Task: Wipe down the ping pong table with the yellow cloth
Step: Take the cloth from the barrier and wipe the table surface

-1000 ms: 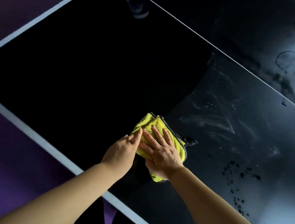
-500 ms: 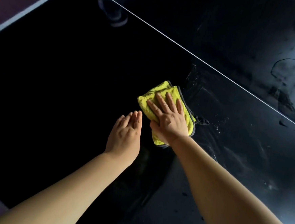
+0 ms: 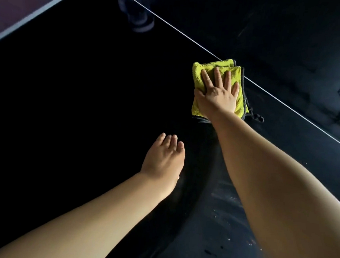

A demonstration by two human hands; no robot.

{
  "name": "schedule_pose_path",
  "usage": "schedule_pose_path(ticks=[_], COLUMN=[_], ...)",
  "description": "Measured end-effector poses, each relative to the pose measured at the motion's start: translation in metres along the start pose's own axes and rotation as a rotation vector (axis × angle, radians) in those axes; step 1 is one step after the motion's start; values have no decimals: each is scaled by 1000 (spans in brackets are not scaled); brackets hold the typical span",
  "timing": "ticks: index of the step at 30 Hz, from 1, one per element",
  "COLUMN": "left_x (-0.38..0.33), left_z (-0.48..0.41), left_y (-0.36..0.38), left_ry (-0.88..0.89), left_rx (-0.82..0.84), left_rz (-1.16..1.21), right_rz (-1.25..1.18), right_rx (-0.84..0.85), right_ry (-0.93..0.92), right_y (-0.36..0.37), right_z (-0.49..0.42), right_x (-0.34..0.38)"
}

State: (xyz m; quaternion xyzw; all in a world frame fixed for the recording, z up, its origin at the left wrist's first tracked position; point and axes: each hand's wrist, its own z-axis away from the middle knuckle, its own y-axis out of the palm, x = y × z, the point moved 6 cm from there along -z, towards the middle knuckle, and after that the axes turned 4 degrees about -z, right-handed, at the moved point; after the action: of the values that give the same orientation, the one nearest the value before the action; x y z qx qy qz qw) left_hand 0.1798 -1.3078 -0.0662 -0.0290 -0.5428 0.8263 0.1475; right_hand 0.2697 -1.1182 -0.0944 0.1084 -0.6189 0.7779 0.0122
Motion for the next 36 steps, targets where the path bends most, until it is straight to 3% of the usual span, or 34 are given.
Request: schedule_pose_path(ticks=[11,19,26,31,36], left_x=[-8,-1,6,12,15], left_z=[-7,0,23,57,106], left_y=[1,2,1,6,24], left_ry=[-40,-45,-52,-92,54], left_rx=[83,24,-121,-211,-251], left_rz=[-126,6,74,186,183], right_rz=[-88,-55,74,101,99], right_rx=[-36,-20,36,45,65], right_ry=[197,232,-36,-115,-195], right_y=[-19,-20,2,28,58], right_z=[-1,48,123,199,275], right_x=[-76,-111,-67,-12,45])
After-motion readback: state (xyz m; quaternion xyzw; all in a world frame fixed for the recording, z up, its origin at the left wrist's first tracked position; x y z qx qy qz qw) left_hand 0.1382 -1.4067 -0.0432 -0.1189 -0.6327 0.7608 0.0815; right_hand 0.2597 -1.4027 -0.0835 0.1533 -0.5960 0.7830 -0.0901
